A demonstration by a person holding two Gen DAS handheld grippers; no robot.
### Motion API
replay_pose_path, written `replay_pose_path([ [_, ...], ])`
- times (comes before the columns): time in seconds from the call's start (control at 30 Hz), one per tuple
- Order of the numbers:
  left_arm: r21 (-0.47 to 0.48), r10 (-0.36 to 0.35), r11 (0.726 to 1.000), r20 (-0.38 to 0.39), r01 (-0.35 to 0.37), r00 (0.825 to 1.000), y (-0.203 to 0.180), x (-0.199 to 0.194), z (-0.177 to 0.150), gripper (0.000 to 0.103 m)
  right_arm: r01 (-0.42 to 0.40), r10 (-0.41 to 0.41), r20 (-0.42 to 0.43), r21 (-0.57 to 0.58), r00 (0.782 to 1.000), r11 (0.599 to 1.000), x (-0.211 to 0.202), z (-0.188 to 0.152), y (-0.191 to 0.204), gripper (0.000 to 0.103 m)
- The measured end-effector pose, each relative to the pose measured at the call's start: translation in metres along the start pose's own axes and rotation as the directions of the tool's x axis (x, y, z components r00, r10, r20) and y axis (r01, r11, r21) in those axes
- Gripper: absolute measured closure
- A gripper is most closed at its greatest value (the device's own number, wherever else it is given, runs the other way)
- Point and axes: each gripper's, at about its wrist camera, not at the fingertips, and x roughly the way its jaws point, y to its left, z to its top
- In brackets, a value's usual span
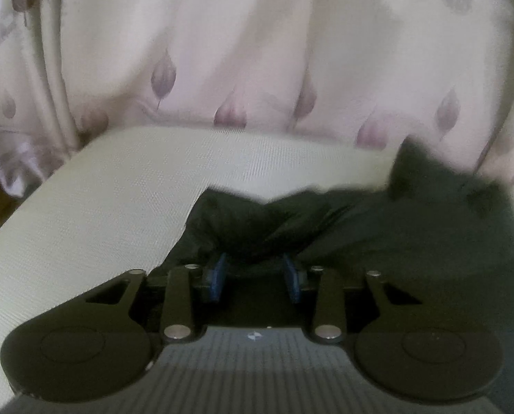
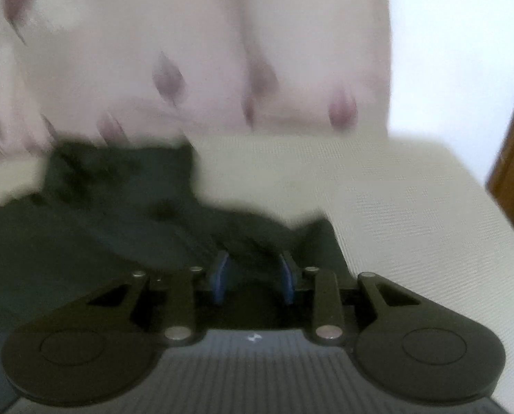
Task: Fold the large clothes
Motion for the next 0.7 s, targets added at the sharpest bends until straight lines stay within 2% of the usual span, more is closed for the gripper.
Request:
replay_pose_path([
  [0.1,0.021,-0.064,0.998,0.038,0.063,0.997,-0.02,-0.02,0.004,0.062,-0.123,0.125,0.044,-0.039,0.991,0.992,-0.026,0.006,0.03,0.072],
  [0.23,0.128,-0.136,0.983,0.031,0.131,0.99,-0.064,-0.03,-0.006,0.059,-0.222,0.223,-0.009,-0.124,0.975,0.967,-0.016,0.0,0.085,0.072],
  [0.33,0.171,-0.118,0.979,0.011,0.114,0.993,-0.082,-0.02,-0.016,0.058,-0.233,0.227,-0.053,-0.156,0.972,0.96,0.004,-0.011,0.114,0.073],
  [0.4,0.13,-0.12,0.984,-0.029,0.123,0.992,-0.08,-0.007,-0.019,0.056,-0.217,0.208,-0.073,-0.16,0.975,0.963,0.015,-0.016,0.122,0.073],
  [0.5,0.09,-0.126,0.987,-0.055,0.13,0.991,-0.073,0.005,-0.02,0.053,-0.214,0.2,-0.115,-0.128,0.973,0.968,0.03,-0.018,0.121,0.073],
  [0.7,0.13,-0.095,0.986,-0.091,0.106,0.991,-0.08,0.013,-0.02,0.053,-0.201,0.174,-0.206,-0.121,0.963,0.972,0.045,-0.023,0.125,0.073],
])
